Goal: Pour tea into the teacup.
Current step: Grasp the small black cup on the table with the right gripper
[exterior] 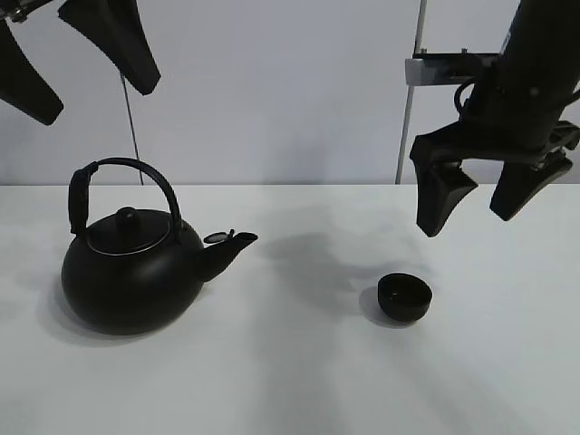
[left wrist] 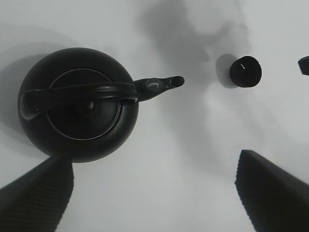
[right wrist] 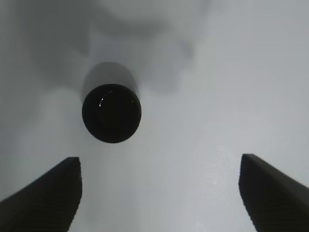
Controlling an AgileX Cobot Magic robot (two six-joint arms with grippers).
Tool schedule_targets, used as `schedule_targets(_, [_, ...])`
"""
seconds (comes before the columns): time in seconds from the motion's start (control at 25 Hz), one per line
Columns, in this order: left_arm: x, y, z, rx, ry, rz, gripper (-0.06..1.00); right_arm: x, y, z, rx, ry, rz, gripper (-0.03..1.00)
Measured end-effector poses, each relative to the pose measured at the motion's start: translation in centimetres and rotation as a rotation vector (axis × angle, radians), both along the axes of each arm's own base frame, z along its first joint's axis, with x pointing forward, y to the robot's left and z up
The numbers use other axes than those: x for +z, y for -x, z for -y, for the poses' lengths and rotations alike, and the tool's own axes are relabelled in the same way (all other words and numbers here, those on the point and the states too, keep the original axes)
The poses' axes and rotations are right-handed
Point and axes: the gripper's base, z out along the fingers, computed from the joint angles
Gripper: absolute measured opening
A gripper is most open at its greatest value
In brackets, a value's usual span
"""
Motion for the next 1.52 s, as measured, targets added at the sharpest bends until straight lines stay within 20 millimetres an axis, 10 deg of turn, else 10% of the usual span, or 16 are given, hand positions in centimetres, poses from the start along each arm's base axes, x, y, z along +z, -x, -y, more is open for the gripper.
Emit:
schedule_targets(0.48, [0.0, 0.0, 0.0, 0.0, 0.0, 0.0, 0.66, -1.5, 0.8, -4.8, 0.175, 0.026, 0.185, 0.61])
schedule_targets(1.52, [0.1, -0.1, 0.0, 0.005, 0.004, 0.013, 0.66, -7.7, 0.1, -5.3, 0.147, 0.06, 0.005, 0.61])
